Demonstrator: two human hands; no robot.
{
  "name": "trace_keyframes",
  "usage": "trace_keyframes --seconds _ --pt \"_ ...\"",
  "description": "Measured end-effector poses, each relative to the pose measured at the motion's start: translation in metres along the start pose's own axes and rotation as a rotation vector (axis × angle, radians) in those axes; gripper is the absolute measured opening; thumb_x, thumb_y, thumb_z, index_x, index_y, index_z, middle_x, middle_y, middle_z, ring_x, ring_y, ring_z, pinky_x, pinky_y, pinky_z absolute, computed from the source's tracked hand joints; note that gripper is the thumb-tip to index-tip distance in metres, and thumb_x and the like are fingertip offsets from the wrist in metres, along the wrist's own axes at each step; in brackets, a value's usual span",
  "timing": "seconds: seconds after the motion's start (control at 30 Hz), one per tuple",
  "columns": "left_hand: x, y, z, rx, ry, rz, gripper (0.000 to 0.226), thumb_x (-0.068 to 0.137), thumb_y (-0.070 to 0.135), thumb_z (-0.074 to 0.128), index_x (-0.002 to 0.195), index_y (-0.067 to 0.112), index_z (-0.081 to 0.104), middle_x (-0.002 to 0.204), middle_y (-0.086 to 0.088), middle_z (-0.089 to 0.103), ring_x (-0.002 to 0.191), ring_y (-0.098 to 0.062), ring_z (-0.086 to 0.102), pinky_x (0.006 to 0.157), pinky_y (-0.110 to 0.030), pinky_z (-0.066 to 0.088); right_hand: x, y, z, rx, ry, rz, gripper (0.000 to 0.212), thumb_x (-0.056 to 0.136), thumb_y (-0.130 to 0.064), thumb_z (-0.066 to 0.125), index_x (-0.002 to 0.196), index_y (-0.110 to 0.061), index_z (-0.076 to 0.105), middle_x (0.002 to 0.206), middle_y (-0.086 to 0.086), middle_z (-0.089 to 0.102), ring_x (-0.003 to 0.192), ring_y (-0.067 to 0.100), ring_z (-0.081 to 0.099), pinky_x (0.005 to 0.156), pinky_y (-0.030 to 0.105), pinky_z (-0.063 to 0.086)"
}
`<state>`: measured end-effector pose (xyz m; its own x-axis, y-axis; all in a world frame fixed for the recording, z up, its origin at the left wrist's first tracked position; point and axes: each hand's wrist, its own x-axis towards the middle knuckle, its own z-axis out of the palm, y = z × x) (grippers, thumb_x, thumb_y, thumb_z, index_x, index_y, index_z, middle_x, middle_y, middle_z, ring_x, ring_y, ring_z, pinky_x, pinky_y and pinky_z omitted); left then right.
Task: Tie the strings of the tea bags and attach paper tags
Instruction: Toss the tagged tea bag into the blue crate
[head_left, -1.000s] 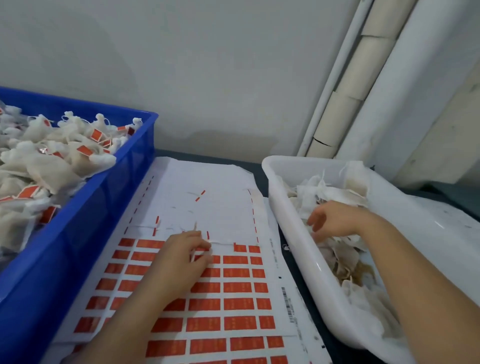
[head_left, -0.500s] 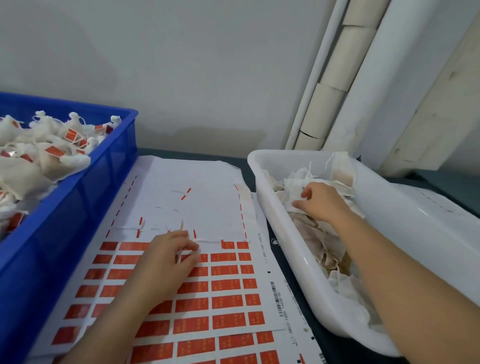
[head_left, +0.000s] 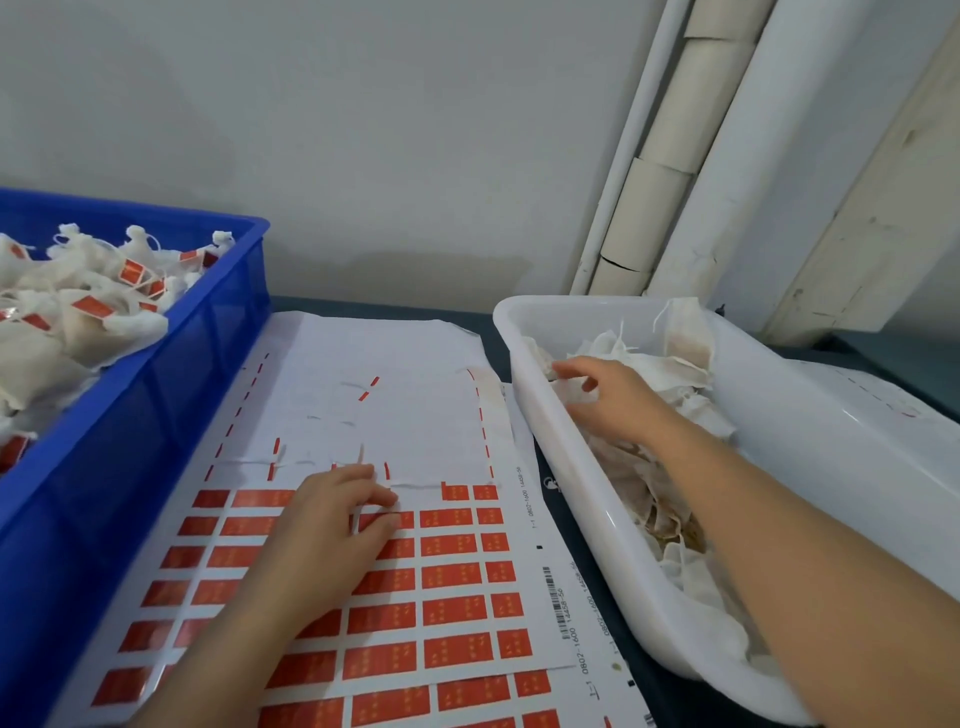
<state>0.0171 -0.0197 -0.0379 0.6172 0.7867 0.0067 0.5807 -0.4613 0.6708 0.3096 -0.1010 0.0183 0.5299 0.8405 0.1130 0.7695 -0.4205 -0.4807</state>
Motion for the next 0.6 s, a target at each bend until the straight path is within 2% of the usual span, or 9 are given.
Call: trace_keyframes --seconds 0.07,0.13,0.2,0.27,0.33,0.4,0.5,0.6 --pt "0.0 0.0 0.0 0.004 0.001 -0.001 0.024 0.088 0.036 0.058 0.112 0.035 0.06 0.143 0.012 0.04 0.132 -0.011 0.035 0.108 -0.036 0.032 -0.001 -0.007 0.011 -0.099 -0.033 -0.042 0.039 0.084 -0.021 0.061 0.121 -0.031 0.058 0.12 -0.003 0.058 0.099 0.015 0.053 0.081 0.027 0.04" --pt "0.0 0.0 0.0 -0.001 0.001 0.001 0.023 0.088 0.036 0.058 0.111 0.035 0.06 0.142 0.012 0.041 0.131 -0.011 0.035 0.108 -0.037 0.033 0.001 -0.015 0.017 -0.216 0.038 -0.079 0.024 0.085 -0.018 0.053 0.103 -0.026 0.066 0.1 0.003 0.063 0.09 0.02 0.053 0.072 0.031 0.044" --pt "0.0 0.0 0.0 -0.007 -0.001 0.001 0.022 0.088 0.036 0.058 0.11 0.036 0.06 0.143 0.012 0.041 0.131 -0.011 0.036 0.108 -0.037 0.034 0.003 -0.016 0.016 -0.276 0.122 -0.094 0.017 0.085 -0.016 0.051 0.086 -0.019 0.068 0.084 0.004 0.063 0.084 0.022 0.053 0.067 0.033 0.046" --pt "0.0 0.0 -0.001 -0.007 -0.002 0.002 0.022 0.088 0.036 0.058 0.11 0.036 0.06 0.143 0.012 0.04 0.132 -0.011 0.035 0.108 -0.037 0.033 0.005 -0.011 0.011 -0.195 0.15 -0.077 0.018 0.087 -0.015 0.054 0.082 -0.016 0.071 0.085 0.001 0.067 0.085 0.021 0.056 0.07 0.033 0.046" --pt "0.0 0.0 -0.001 -0.001 0.0 0.003 0.023 0.088 0.036 0.058 0.111 0.036 0.06 0.143 0.012 0.04 0.132 -0.011 0.034 0.108 -0.037 0.032 0.005 -0.005 0.004 -0.035 0.141 -0.056 0.012 0.085 -0.015 0.063 0.089 -0.015 0.074 0.098 -0.003 0.069 0.09 0.014 0.057 0.078 0.028 0.043" --pt "0.0 0.0 -0.001 0.0 0.001 0.003 0.022 0.088 0.036 0.058 0.11 0.036 0.06 0.143 0.012 0.04 0.132 -0.011 0.034 0.108 -0.037 0.032 0.003 -0.001 -0.006 0.055 0.126 -0.027 0.005 0.078 -0.019 0.072 0.082 -0.02 0.074 0.1 -0.004 0.069 0.091 0.009 0.056 0.08 0.025 0.039" --pt "0.0 0.001 -0.001 0.0 0.0 0.004 0.023 0.088 0.036 0.058 0.112 0.035 0.06 0.143 0.012 0.04 0.133 -0.011 0.034 0.108 -0.036 0.032 0.001 -0.001 -0.021 0.124 0.043 0.003 0.014 0.073 -0.018 0.074 0.066 -0.027 0.067 0.085 -0.008 0.067 0.081 0.007 0.059 0.074 0.024 0.043" --pt "0.0 0.001 -0.001 0.001 0.002 0.0 0.024 0.089 0.036 0.057 0.113 0.035 0.059 0.143 0.012 0.039 0.133 -0.011 0.033 0.108 -0.036 0.031 0.001 -0.005 -0.032 0.197 0.033 -0.008 0.023 0.077 -0.007 0.065 0.064 -0.025 0.065 0.068 -0.011 0.065 0.067 0.005 0.059 0.065 0.02 0.044"
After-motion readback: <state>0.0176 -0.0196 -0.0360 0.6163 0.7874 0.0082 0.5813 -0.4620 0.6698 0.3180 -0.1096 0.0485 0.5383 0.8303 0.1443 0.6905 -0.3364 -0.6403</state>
